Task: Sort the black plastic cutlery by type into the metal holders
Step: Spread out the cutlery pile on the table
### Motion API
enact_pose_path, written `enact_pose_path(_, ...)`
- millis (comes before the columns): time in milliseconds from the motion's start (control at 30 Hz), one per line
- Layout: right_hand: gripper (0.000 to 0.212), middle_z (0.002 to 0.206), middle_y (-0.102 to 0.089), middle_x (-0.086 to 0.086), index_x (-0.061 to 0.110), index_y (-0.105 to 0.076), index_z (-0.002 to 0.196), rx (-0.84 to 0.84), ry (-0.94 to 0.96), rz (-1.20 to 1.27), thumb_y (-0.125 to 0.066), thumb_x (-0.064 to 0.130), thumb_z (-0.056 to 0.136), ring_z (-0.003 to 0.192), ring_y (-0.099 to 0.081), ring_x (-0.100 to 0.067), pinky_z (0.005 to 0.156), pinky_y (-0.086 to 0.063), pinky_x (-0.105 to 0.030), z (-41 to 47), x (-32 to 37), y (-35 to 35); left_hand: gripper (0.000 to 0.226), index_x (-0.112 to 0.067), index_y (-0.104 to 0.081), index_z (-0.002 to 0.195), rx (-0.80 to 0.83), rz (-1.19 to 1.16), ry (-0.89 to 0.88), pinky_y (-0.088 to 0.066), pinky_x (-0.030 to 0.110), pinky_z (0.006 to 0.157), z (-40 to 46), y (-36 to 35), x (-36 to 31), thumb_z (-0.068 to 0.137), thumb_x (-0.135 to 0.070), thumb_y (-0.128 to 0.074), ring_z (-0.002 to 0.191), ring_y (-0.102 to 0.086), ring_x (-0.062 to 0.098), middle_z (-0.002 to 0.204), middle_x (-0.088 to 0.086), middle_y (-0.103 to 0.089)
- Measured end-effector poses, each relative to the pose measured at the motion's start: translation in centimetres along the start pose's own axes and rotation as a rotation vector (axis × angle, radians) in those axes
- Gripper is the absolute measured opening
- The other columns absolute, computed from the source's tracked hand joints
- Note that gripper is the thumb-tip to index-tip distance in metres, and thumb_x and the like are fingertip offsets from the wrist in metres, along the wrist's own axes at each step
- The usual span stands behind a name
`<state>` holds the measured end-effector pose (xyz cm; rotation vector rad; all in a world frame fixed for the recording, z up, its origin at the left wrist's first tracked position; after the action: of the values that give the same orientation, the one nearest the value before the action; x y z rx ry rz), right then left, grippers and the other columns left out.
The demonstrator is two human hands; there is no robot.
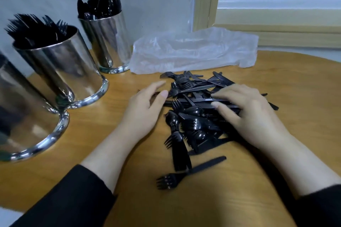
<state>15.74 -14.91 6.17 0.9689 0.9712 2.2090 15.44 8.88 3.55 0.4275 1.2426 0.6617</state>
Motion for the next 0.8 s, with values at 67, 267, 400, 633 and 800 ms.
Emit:
enact_pose_path(67, 0.037, 0.11, -0.064, 0.013, 0.026, -0.072, 0.115, 0.033, 0.03, -0.034, -0.056, 0.053, 0.094, 0.106, -0.057, -0.015, 0.092, -0.042, -0.044, -1.4, 1.6, -0.7, 0.028, -0.03, -0.067, 0.127, -0.007, 0.004, -0.054, -0.045, 0.027, 0.107, -1.8, 1.0, -0.1, 0.104, -0.038, -0.053, 0.117, -0.055, -0.009, 0.122, -0.026, -0.063)
enact_pose_path(267, 0.036, 0.112, -0.061, 0.008, 0.024, -0.072, 0.12, 0.091, -0.012, -0.159, -0.065, 0.041, 0.09, 0.106, -0.053, -0.02, 0.089, -0.034, -0.039, -3.8, 2.5, -2.8, 0.064, -0.051, -0.054, 0.133, 0.323, 0.028, -0.083, -0.033, 0.018, 0.102, -9.2, -0.3, -2.0, 0.078, -0.083, -0.056, 0.126, -0.04, -0.008, 0.128, -0.039, -0.041)
enact_pose_path(400, 0.025, 0.111, -0.063, 0.006, 0.021, -0.074, 0.114, 0.039, 0.001, -0.191, -0.069, 0.029, 0.091, 0.106, -0.055, -0.022, 0.087, -0.033, -0.038, -4.0, 2.5, -2.8, 0.083, -0.05, -0.044, 0.145, 0.38, 0.29, -0.165, -0.028, 0.023, 0.102, -12.9, -1.3, -2.6, 0.071, -0.085, -0.054, 0.115, -0.03, 0.0, 0.122, -0.034, -0.032)
enact_pose_path(633, 0.014, 0.111, -0.065, 0.002, 0.015, -0.076, 0.103, -0.106, -0.004, -0.24, -0.068, 0.021, 0.094, 0.104, -0.056, -0.025, 0.086, -0.027, -0.035, -4.3, 2.9, -1.6, 0.039, -0.028, -0.072, 0.114, 0.247, 0.285, -0.216, -0.035, 0.03, 0.1, -12.7, -1.1, -2.1, 0.09, -0.057, -0.066, 0.11, -0.043, 0.006, 0.107, -0.022, -0.045)
enact_pose_path(800, 0.014, 0.111, -0.066, -0.002, 0.012, -0.072, 0.106, -0.262, -0.016, -0.176, -0.063, 0.018, 0.098, 0.102, -0.056, -0.025, 0.087, -0.037, -0.042, -5.2, 3.2, 0.4, 0.024, -0.024, -0.073, 0.107, 0.173, 0.207, -0.232, -0.029, 0.03, 0.093, -12.6, -0.3, -2.4, 0.091, -0.041, -0.075, 0.102, -0.042, 0.003, 0.102, -0.016, -0.053)
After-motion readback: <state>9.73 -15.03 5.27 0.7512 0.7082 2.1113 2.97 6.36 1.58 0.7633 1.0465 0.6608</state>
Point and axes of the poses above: each hand's wrist, its own z-axis towards the middle knuckle, its own y-axis out of the back of the hand, x = y × z, the point moved 9 cm from there along z, towards the middle knuckle
